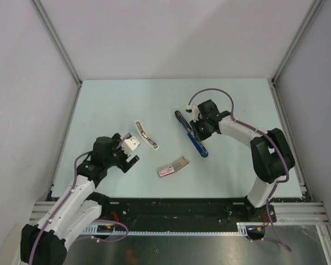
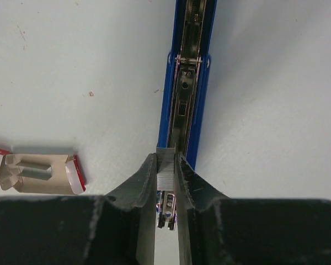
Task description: Load the staples into the stapler
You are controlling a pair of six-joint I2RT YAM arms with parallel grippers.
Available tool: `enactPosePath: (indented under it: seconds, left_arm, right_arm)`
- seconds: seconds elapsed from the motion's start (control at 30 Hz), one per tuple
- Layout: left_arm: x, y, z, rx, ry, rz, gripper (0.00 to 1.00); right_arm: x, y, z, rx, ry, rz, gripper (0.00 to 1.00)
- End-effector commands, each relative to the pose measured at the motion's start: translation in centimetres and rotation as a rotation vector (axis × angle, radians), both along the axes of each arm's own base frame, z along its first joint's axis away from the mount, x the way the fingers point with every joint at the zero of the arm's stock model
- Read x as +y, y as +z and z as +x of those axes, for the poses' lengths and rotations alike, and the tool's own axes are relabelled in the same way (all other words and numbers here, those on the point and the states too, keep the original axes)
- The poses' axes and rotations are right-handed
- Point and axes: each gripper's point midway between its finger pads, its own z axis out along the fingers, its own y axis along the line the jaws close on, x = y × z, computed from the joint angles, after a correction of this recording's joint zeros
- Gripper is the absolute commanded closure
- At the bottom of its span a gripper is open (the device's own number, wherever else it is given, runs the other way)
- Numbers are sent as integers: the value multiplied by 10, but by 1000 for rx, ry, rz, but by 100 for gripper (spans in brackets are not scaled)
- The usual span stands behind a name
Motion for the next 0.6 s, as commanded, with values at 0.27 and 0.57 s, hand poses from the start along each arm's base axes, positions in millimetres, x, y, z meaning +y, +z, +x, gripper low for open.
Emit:
enactPosePath:
  seconds: [0.27,0.57]
  left_arm:
    - [-1,5,4,-29,-6,-7,1]
    - [0,5,4,-30,-5,-7,0]
  right_arm:
    - [0,1,8,-33,14,15,87]
    - [-3,-2,9,-37,13,20,87]
